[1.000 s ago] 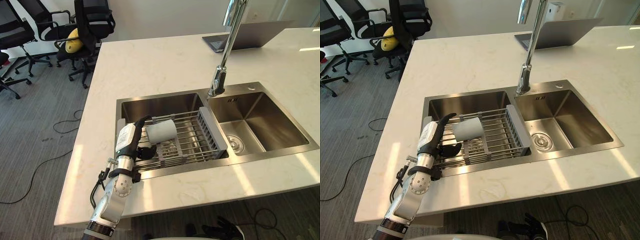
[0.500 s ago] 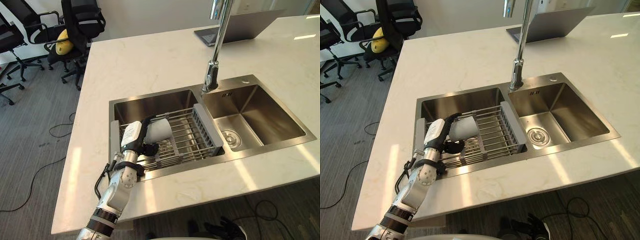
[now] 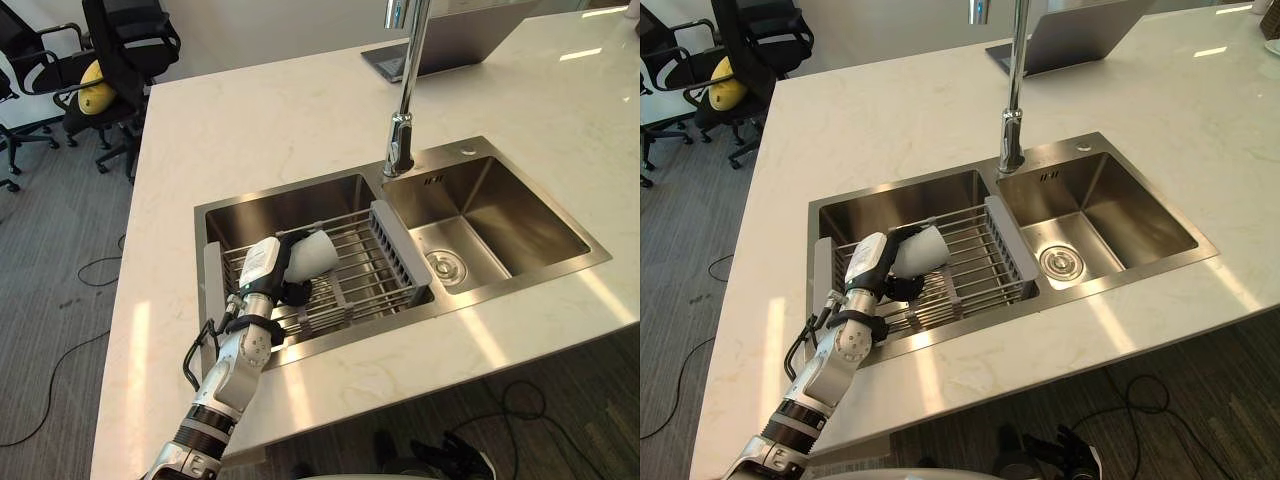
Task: Walk over to the sink, pick up the cup, carry it to the dishwasher, place the cup inside the dishwasher, then close the dishwasher door
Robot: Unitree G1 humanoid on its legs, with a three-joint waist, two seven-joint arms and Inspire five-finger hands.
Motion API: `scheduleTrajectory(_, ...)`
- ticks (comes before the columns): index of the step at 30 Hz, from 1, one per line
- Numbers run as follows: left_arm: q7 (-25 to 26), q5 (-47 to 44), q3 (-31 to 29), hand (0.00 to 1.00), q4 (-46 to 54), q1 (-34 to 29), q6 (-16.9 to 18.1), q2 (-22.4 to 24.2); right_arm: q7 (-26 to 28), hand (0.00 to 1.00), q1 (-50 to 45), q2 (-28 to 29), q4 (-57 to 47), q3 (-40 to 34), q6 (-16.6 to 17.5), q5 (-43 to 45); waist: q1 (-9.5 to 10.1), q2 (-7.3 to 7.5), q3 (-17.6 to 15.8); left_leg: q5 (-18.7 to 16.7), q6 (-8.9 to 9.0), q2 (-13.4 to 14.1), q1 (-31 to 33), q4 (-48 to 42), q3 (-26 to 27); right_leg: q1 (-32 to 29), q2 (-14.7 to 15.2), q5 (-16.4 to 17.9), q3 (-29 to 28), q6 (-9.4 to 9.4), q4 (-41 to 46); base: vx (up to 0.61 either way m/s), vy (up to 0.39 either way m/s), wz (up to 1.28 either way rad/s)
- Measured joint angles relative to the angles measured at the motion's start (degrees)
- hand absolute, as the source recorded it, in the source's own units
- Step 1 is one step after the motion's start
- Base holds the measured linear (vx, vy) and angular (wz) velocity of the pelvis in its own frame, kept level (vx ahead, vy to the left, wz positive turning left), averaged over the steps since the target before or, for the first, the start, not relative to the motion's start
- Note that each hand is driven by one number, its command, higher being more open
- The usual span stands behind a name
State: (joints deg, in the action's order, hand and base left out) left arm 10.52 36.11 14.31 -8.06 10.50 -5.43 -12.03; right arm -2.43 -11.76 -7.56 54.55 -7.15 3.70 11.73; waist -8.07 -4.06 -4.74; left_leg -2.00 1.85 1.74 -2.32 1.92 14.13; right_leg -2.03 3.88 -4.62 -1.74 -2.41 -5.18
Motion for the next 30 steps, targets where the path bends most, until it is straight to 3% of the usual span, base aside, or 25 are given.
scheduleTrajectory(7, -0.83, 0.10, -1.02, 0.30, -1.35, 1.31, -0.04, -0.07, -0.02, 0.90, 0.03, 0.34, -0.02, -0.61, 0.10, 0.07, -0.86, 0.04, -0.30, -0.36, 0.23, 0.15, -0.45, -0.05, 0.82, 0.03, -0.26, -0.17, -0.97, 0.04, -0.03, -0.02, -0.018, -0.07)
scheduleTrajectory(18, -1.01, -3.69, -1.56, 0.30, -0.93, 1.84, 0.37, -0.15, 0.06, 0.90, 0.03, 0.62, -0.44, -1.37, 0.01, 0.14, -0.49, 0.20, -1.29, -0.27, 0.07, 0.24, -0.54, -0.13, 0.61, 0.25, -0.36, -0.20, -0.80, 0.06, -0.02, 0.00, 0.000, 0.00)
scheduleTrajectory(24, -1.03, -8.84, -1.52, 0.30, 3.90, -1.13, 1.13, -0.10, 0.08, 0.90, -0.04, 0.55, -0.76, -1.25, -0.13, 0.13, 0.39, 0.56, -1.52, -0.20, -0.07, 0.24, -0.52, -0.19, 0.11, 0.51, -0.35, -0.20, -0.35, 0.05, 0.25, 0.00, 0.000, 0.02)
scheduleTrajectory(30, -0.86, -17.57, -1.73, 0.30, 10.45, -4.42, 3.50, -0.13, 0.39, 0.90, -0.10, 0.24, -1.27, 0.00, -0.21, 0.11, 2.65, 1.67, -1.76, -0.22, -0.24, 0.22, -0.15, -1.07, -1.22, 1.17, -0.14, -0.20, 0.86, 0.05, 0.27, -0.03, -0.014, 0.11)
